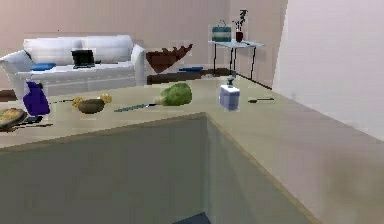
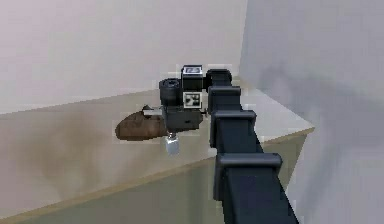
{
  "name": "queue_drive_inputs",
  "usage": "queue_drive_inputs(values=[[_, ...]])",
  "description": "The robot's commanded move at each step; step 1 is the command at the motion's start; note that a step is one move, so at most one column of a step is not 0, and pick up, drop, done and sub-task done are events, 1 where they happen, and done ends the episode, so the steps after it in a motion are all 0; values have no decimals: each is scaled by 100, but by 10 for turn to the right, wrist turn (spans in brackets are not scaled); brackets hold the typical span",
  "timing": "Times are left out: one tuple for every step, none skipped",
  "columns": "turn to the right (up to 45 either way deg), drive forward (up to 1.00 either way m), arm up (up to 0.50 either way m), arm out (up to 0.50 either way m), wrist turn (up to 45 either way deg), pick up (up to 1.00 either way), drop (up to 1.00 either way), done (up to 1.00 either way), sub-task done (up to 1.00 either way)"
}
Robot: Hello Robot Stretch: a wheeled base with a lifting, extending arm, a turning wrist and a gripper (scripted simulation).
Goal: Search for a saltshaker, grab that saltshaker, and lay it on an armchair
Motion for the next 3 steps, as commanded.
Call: queue_drive_inputs(values=[[0,0,-16,0,0,0,0,0,0],[0,0,0,0,0,100,0,0,0],[0,0,10,0,0,0,0,0,0]])
